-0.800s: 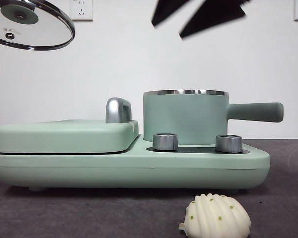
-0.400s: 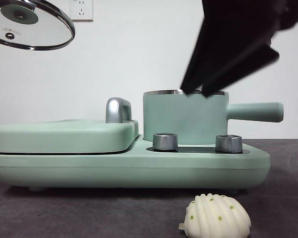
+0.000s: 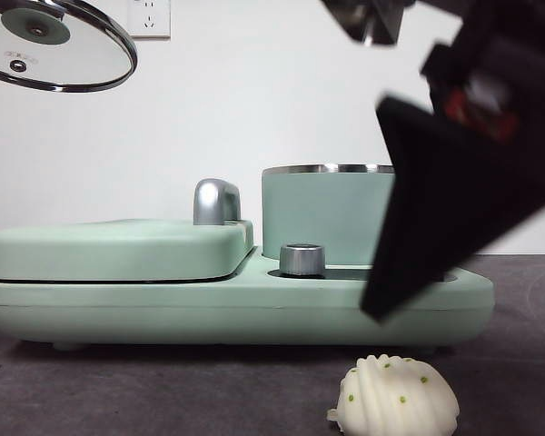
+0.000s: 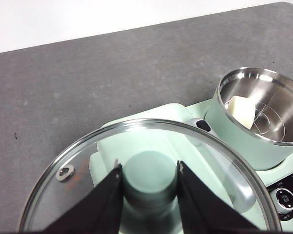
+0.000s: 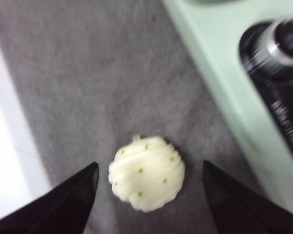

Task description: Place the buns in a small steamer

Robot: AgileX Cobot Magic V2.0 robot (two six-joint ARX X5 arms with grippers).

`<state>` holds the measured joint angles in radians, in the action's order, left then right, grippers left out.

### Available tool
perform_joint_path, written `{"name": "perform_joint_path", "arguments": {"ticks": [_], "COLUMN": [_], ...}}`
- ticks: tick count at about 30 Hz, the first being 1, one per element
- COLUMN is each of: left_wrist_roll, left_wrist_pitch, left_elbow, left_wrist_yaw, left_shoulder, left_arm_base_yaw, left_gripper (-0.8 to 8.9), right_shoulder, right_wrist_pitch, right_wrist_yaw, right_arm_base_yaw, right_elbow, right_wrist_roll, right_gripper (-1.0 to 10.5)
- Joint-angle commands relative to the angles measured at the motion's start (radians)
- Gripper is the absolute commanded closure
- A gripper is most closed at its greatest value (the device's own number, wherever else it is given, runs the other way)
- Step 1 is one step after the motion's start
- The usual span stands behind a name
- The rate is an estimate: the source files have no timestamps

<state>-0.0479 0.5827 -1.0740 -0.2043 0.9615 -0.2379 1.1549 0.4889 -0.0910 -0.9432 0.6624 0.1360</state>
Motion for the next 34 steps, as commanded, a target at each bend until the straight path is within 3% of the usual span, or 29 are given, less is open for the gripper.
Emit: {"name": "perform_joint_path", "arguments": {"ticks": [1,14,18,20,24,31,34], "left_wrist_roll": [0.004,0.004,0.004,0.004,0.004,0.004,0.004], "left_wrist_pitch": [-0.028,-0.029,-0.028,-0.028,-0.028,-0.028,-0.028], "left_elbow": [-0.015,-0.015,-0.015,-0.015,-0.015,-0.015,-0.015], "left_wrist_yaw": [-0.002,-0.002,-0.002,-0.002,-0.002,-0.002,-0.002], "left_shoulder": [0.002,0.002,0.002,0.002,0.002,0.002,0.002], "left_arm_base_yaw": [-0.002,-0.002,-0.002,-0.002,-0.002,-0.002,-0.002], "left_gripper": [7.96,7.96,7.96,7.96,7.96,7.96,7.96], "right_shoulder": [0.03,0.14,0.171,0.156,0.066,-0.072,-0.064], "right_wrist_pitch": [-0.026,-0.102,-0.129,-0.119,-0.003,0.355,0.43], "right_wrist_yaw": [0.011,0.013,0.013,0.013,0.014,0.039,0.038], "right_arm_base_yaw": [-0.021,-0.03,-0.03,-0.03,-0.03,0.02,0.066], "right_elbow": [-0.008,-0.061,-0.061,-0.059,-0.027,0.276,0.397], "right_wrist_roll": [0.03,0.058,0.055,0.043,-0.033,-0.32,-0.335], "right_gripper": [6.1,5.5,7.0,7.1,7.1,7.1,7.1]}}
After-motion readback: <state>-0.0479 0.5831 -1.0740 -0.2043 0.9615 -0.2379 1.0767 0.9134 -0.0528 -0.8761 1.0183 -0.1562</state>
